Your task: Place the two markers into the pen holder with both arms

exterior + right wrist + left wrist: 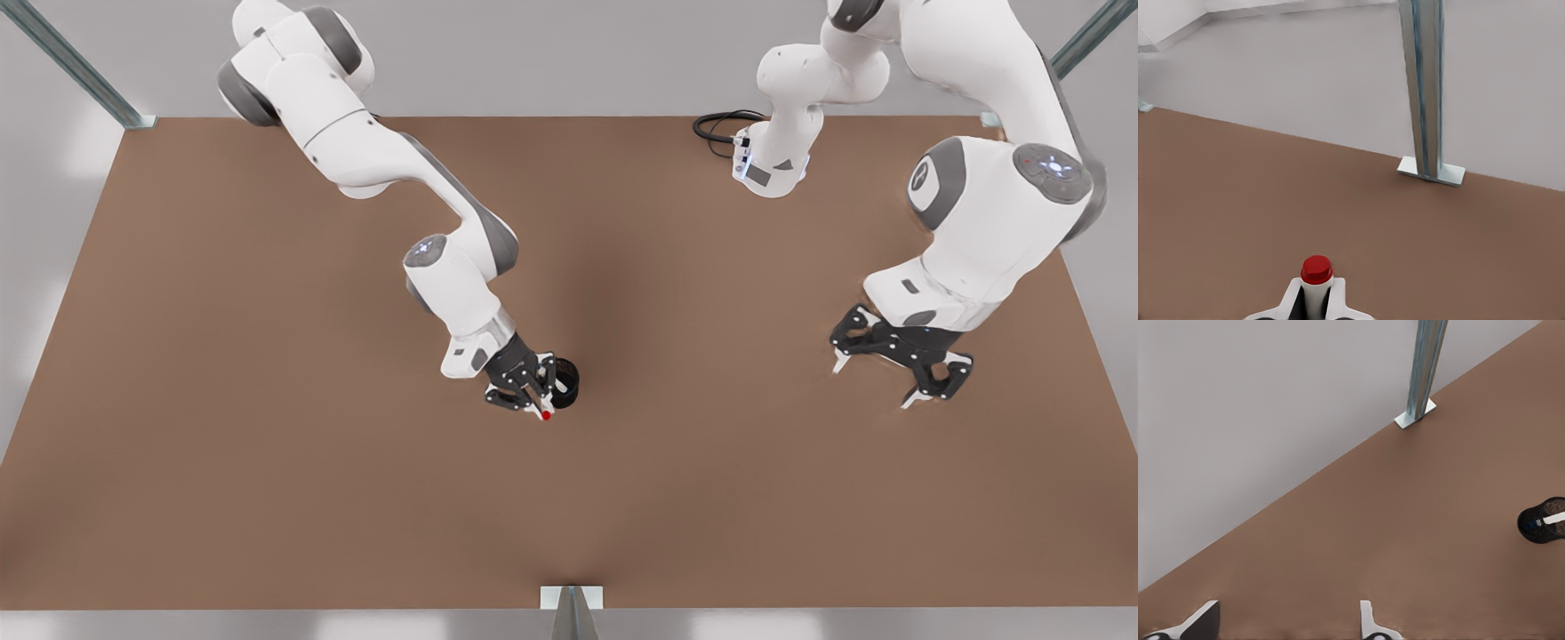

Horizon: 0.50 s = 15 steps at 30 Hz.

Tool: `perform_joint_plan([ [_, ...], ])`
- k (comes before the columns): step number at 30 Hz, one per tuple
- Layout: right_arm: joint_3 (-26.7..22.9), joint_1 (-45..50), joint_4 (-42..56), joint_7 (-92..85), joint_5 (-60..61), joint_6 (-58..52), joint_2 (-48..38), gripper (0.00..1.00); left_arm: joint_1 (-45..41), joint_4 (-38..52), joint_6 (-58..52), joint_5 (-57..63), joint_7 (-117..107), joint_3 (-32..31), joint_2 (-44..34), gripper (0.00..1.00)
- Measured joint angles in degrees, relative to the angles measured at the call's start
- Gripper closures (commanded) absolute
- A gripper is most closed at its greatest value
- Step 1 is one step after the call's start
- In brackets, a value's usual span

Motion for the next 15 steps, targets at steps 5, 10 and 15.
perform_joint_plan([
  [5, 0.56, 1.45, -8.3, 1.4, -0.1, 12.5, -1.69, 0.79, -0.01, 0.18, -10.58, 2.51, -7.25, 0.5, 2.43, 0.0],
  [10, -0.02, 3.53, -9.45, 2.55, 0.03, 21.41, -1.07, 0.79, 0.54, -0.09, -14.62, 3.2, -13.02, 0.55, 3.87, 0.0],
  [15, -0.53, 3.43, -12.26, 1.45, -0.38, 25.34, -1.76, 0.79, 0.53, -0.11, -16.12, 3.23, -17.38, 0.55, 4.26, 0.0],
])
